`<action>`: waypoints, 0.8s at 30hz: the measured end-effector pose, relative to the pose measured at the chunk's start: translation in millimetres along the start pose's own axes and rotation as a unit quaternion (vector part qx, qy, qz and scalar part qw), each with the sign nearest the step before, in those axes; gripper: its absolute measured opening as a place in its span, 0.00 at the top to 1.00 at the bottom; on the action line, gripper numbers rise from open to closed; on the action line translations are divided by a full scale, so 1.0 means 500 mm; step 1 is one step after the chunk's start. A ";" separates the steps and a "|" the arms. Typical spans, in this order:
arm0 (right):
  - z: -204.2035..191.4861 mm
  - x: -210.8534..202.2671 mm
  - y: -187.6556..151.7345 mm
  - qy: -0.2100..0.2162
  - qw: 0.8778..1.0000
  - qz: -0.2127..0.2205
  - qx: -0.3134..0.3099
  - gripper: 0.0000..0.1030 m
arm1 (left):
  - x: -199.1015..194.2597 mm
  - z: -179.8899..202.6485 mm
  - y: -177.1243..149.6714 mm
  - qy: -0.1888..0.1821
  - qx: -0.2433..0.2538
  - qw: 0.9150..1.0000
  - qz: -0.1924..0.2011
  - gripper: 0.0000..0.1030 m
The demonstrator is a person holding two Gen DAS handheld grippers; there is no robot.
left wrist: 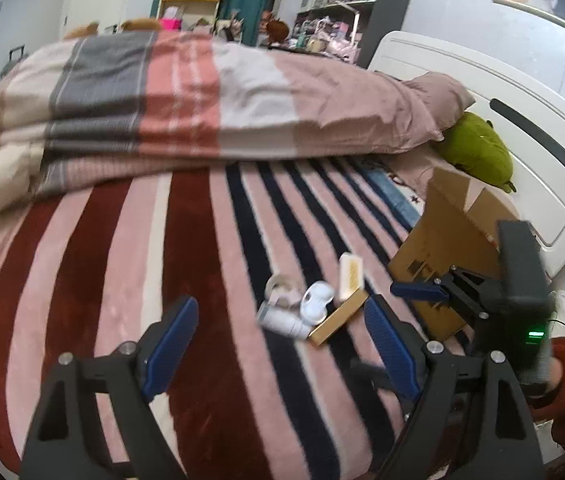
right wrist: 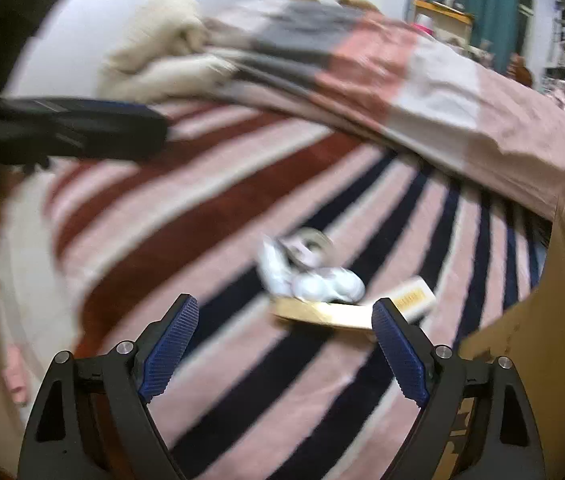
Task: Organize rigid objects
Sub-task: 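Grasp the gold bar-shaped item with the right gripper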
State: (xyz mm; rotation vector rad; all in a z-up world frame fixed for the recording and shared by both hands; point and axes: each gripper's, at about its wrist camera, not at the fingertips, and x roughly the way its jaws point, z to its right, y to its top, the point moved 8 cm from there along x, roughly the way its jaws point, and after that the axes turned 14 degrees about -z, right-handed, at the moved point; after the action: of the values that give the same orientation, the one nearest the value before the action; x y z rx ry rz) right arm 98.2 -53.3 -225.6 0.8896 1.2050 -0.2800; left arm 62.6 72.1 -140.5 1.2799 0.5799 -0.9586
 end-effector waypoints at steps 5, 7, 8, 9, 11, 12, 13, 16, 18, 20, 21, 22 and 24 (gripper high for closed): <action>0.031 0.089 -0.019 -0.059 0.997 -0.028 0.032 0.13 | 0.024 -0.025 -0.033 -0.011 -0.019 1.000 -0.013 0.19; 0.038 0.109 -0.020 -0.069 0.996 -0.029 0.040 0.13 | 0.028 -0.030 -0.038 -0.012 -0.022 1.000 -0.016 0.19; 0.040 0.116 -0.019 -0.069 0.996 -0.030 0.042 0.10 | 0.030 -0.034 -0.041 -0.011 -0.023 1.000 -0.017 0.19; 0.043 0.122 -0.018 -0.070 0.996 -0.031 0.049 0.05 | 0.031 -0.038 -0.043 -0.010 -0.025 0.999 -0.018 0.19; 0.044 0.127 -0.016 -0.061 0.996 -0.028 0.059 0.03 | 0.032 -0.043 -0.047 -0.010 -0.028 0.999 -0.020 0.19; 0.045 0.129 -0.015 -0.057 0.996 -0.027 0.063 0.03 | 0.032 -0.045 -0.049 -0.011 -0.029 0.999 -0.020 0.19; 0.045 0.130 -0.014 -0.055 0.996 -0.026 0.068 0.03 | 0.032 -0.048 -0.049 -0.012 -0.030 0.999 -0.021 0.19; 0.050 0.131 -0.010 -0.048 0.995 -0.023 0.079 0.04 | 0.033 -0.050 -0.052 -0.011 -0.031 0.999 -0.022 0.19; 0.051 0.127 -0.010 -0.047 0.995 -0.017 0.081 0.18 | 0.034 -0.050 -0.052 -0.012 -0.030 0.999 -0.023 0.19; 0.055 0.122 -0.014 -0.052 0.995 -0.020 0.081 0.40 | 0.034 -0.048 -0.052 -0.012 -0.028 0.999 -0.023 0.19; 0.057 0.116 -0.018 -0.039 0.996 -0.024 0.081 0.53 | 0.035 -0.045 -0.051 -0.013 -0.028 0.999 -0.024 0.19; 0.058 0.112 -0.021 -0.027 0.996 -0.029 0.081 0.60 | 0.036 -0.045 -0.049 -0.014 -0.027 0.999 -0.024 0.19; 0.060 0.104 -0.030 0.000 0.996 -0.041 0.076 0.67 | 0.038 -0.039 -0.046 -0.017 -0.026 0.999 -0.025 0.19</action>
State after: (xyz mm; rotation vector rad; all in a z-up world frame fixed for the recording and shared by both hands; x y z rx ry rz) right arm 129.0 -71.5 -276.5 0.9739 1.2345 -0.4422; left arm 55.7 85.8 -172.9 1.2040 0.6092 -0.9996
